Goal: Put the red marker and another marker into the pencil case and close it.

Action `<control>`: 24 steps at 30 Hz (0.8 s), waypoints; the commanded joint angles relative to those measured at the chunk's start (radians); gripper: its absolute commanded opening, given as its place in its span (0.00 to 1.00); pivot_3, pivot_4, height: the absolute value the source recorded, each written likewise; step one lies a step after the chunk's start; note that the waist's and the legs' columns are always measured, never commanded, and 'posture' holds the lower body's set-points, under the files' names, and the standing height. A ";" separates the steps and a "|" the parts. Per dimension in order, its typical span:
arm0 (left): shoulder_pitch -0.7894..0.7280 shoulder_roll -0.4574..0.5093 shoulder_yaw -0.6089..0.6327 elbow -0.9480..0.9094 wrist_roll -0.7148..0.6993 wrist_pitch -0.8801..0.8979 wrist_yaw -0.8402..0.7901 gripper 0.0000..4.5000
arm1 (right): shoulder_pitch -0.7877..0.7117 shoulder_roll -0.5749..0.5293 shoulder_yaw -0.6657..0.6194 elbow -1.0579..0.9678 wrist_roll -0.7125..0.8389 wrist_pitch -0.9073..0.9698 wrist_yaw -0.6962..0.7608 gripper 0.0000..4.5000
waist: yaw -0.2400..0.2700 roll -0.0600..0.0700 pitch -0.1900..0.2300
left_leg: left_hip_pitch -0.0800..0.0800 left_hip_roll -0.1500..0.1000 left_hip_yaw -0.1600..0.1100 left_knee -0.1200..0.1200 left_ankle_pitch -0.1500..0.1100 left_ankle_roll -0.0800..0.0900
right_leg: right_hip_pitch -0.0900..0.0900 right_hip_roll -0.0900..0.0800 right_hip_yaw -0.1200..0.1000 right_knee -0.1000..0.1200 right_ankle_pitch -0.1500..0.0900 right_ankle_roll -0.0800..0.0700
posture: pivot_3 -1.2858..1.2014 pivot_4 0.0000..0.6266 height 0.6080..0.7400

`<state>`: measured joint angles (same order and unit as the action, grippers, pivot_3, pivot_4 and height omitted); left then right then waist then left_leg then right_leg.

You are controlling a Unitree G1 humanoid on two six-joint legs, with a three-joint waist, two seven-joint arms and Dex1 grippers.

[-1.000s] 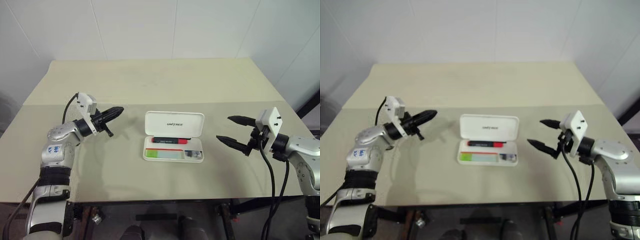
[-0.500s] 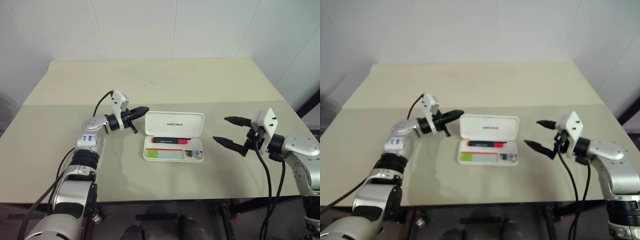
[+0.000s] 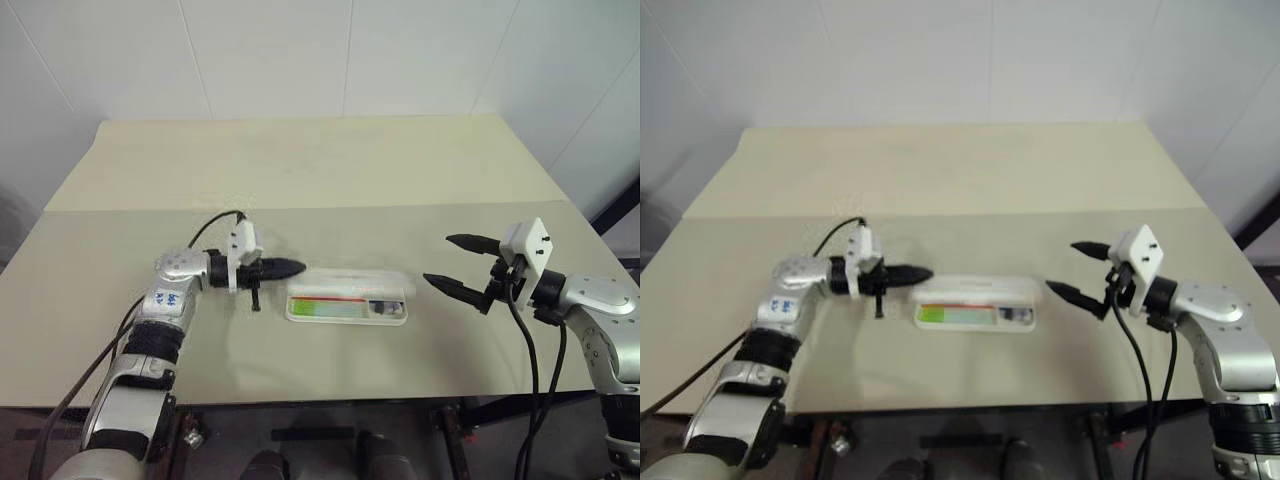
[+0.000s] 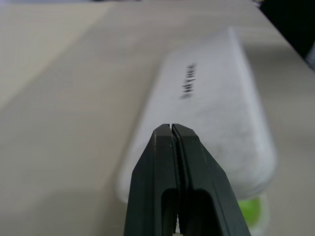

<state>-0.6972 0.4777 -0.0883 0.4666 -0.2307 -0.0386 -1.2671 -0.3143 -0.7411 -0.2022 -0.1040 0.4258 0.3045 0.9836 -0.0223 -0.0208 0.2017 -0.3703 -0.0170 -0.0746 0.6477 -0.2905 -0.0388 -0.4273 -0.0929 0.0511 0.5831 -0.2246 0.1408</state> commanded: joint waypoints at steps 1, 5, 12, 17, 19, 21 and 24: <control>0.021 0.022 -0.038 -0.087 0.027 0.022 -0.013 0.01 | 0.008 0.003 -0.021 -0.033 0.014 -0.020 -0.012 1.00 | 0.002 0.000 0.000 | 0.000 0.000 0.000 0.000 0.000 0.000 | 0.000 0.000 0.000 0.000 0.000 0.000 | 0.52 0.24 1.00; 0.032 0.032 -0.078 -0.116 0.077 0.058 0.028 0.01 | 0.018 0.011 -0.018 -0.043 0.014 -0.021 -0.022 1.00 | 0.000 0.000 0.000 | 0.001 0.000 0.000 0.001 0.000 0.000 | 0.000 0.000 0.001 0.001 0.000 0.000 | 0.52 0.24 1.00; 0.038 0.035 -0.137 -0.160 0.162 0.139 0.094 0.01 | 0.042 0.029 -0.021 -0.067 0.018 -0.021 -0.042 1.00 | -0.002 0.000 0.000 | 0.001 0.000 0.001 0.001 0.000 0.000 | 0.000 0.000 0.002 0.001 0.000 0.000 | 0.52 0.24 1.00; 0.046 0.043 -0.162 -0.187 0.185 0.199 0.127 0.01 | 0.068 0.046 -0.024 -0.094 0.023 -0.018 -0.065 1.00 | -0.002 0.000 0.000 | 0.003 0.000 0.001 0.002 0.000 0.000 | 0.002 0.000 0.002 0.002 0.000 0.000 | 0.52 0.24 1.00; 0.049 0.049 -0.170 -0.199 0.189 0.205 0.127 0.01 | 0.078 0.054 -0.022 -0.103 0.024 -0.018 -0.073 1.00 | -0.002 0.000 -0.001 | 0.005 0.000 0.001 0.002 0.000 0.000 | 0.004 0.000 0.003 0.002 0.000 0.000 | 0.52 0.24 1.00; 0.054 0.045 -0.154 -0.220 0.155 0.233 0.123 0.01 | 0.084 0.061 -0.019 -0.108 0.025 -0.019 -0.079 1.00 | -0.003 0.000 -0.001 | 0.005 0.000 0.001 0.002 0.000 0.000 | 0.004 0.000 0.003 0.002 0.000 0.000 | 0.52 0.24 1.00; 0.053 0.031 -0.078 -0.252 0.068 0.283 0.133 0.01 | 0.085 0.066 -0.015 -0.108 0.025 -0.021 -0.082 1.00 | -0.003 0.000 0.000 | 0.005 0.000 0.001 0.002 0.000 0.001 | 0.004 0.000 0.003 0.002 0.000 0.000 | 0.52 0.24 1.00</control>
<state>-0.6533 0.5093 -0.1985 0.2403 -0.1261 0.2161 -1.1420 -0.2262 -0.6762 -0.2019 -0.1714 0.4302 0.3031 0.9077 -0.0256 -0.0209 0.2012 -0.3653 -0.0174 -0.0736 0.6492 -0.2901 -0.0382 -0.4233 -0.0927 0.0537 0.5847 -0.2246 0.1410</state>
